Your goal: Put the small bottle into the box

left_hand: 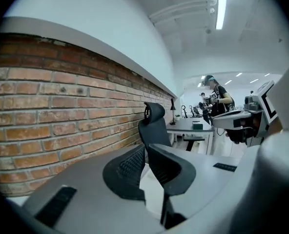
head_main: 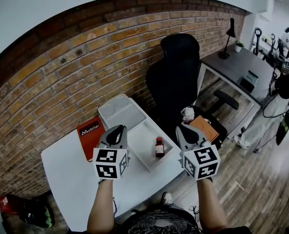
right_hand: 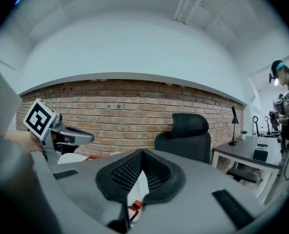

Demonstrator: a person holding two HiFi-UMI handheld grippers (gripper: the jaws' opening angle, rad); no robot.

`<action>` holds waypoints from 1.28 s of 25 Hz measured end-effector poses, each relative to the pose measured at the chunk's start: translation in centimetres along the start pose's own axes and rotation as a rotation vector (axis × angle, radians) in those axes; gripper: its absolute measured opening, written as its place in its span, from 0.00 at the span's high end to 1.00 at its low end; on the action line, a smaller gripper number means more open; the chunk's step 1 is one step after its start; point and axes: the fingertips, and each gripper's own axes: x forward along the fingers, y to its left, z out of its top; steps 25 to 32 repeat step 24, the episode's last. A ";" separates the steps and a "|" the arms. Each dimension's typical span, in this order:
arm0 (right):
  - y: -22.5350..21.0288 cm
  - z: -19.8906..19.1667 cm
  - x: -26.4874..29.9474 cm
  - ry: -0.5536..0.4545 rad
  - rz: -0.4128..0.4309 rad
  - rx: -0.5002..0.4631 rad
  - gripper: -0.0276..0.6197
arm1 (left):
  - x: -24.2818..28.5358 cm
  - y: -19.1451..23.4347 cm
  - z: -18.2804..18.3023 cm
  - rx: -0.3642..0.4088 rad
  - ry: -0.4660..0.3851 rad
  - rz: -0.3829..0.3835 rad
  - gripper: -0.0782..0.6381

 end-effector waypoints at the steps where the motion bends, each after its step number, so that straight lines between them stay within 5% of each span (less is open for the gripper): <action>1: 0.0 0.1 0.0 -0.003 -0.001 -0.002 0.93 | -0.2 0.1 0.2 0.002 -0.009 0.005 0.83; 32: -0.3 0.6 0.5 -0.011 0.005 -0.007 0.93 | -0.1 0.1 -0.1 -0.010 -0.013 0.015 0.84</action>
